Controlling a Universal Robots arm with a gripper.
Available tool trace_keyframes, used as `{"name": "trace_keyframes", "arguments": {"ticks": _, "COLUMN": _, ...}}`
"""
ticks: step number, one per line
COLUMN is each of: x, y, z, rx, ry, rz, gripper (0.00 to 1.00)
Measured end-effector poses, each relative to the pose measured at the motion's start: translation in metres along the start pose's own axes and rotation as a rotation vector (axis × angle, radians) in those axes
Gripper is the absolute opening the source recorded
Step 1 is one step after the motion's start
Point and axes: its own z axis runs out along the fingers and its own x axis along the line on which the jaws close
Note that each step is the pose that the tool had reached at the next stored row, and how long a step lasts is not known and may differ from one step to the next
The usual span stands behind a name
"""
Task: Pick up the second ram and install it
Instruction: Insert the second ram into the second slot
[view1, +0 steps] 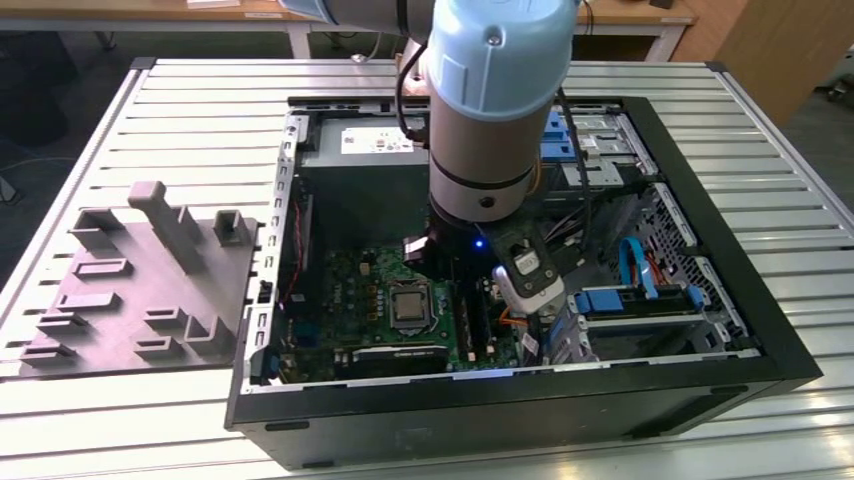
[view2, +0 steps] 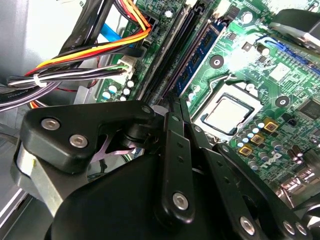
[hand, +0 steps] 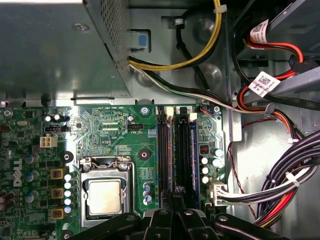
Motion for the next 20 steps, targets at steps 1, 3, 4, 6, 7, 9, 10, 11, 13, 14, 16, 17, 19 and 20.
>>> {"name": "trace_keyframes", "arguments": {"ticks": 1, "x": 0.0, "y": -0.0002, "z": 0.0001, "rx": -0.0012, "ry": -0.0003, "rz": 0.0, "gripper": 0.11}}
{"name": "trace_keyframes", "arguments": {"ticks": 3, "x": 0.0001, "y": -0.0008, "z": 0.0002, "rx": -0.0028, "ry": -0.0008, "rz": 0.0, "gripper": 0.11}}
{"name": "trace_keyframes", "arguments": {"ticks": 4, "x": 0.0001, "y": -0.001, "z": 0.0001, "rx": -0.0032, "ry": -0.0012, "rz": 0.0, "gripper": 0.11}}
{"name": "trace_keyframes", "arguments": {"ticks": 6, "x": 0.0001, "y": -0.001, "z": 0.0001, "rx": -0.0033, "ry": -0.0012, "rz": 0.0, "gripper": 0.11}}
{"name": "trace_keyframes", "arguments": {"ticks": 7, "x": 0.0001, "y": -0.0011, "z": 0.0001, "rx": -0.0032, "ry": -0.0012, "rz": 0.0, "gripper": 0.11}}
{"name": "trace_keyframes", "arguments": {"ticks": 9, "x": 0.0, "y": -0.0011, "z": -0.0006, "rx": -0.0037, "ry": -0.0014, "rz": 0.0, "gripper": 0.11}}
{"name": "trace_keyframes", "arguments": {"ticks": 10, "x": 0.0, "y": -0.001, "z": -0.0018, "rx": -0.0034, "ry": -0.0014, "rz": 0.0, "gripper": 0.11}}
{"name": "trace_keyframes", "arguments": {"ticks": 11, "x": -0.0001, "y": -0.0009, "z": -0.0031, "rx": -0.0032, "ry": -0.0013, "rz": 0.0, "gripper": 0.11}}
{"name": "trace_keyframes", "arguments": {"ticks": 13, "x": -0.0001, "y": -0.0008, "z": -0.0044, "rx": -0.0033, "ry": -0.0012, "rz": 0.0, "gripper": 0.11}}
{"name": "trace_keyframes", "arguments": {"ticks": 14, "x": -0.0001, "y": -0.0008, "z": -0.0044, "rx": -0.0034, "ry": -0.0013, "rz": 0.0, "gripper": 0.11}}
{"name": "trace_keyframes", "arguments": {"ticks": 16, "x": -0.0001, "y": -0.0008, "z": -0.0044, "rx": -0.0035, "ry": -0.0013, "rz": 0.0, "gripper": 0.11}}
{"name": "trace_keyframes", "arguments": {"ticks": 17, "x": -0.0001, "y": -0.0007, "z": -0.0044, "rx": -0.0039, "ry": -0.0012, "rz": 0.0, "gripper": 0.11}}
{"name": "trace_keyframes", "arguments": {"ticks": 19, "x": -0.0002, "y": -0.0009, "z": -0.0047, "rx": -0.0115, "ry": -0.0008, "rz": 0.0, "gripper": 0.11}}
{"name": "trace_keyframes", "arguments": {"ticks": 20, "x": -0.0001, "y": -0.0008, "z": -0.0046, "rx": -0.0153, "ry": -0.0006, "rz": 0.001, "gripper": 0.11}}
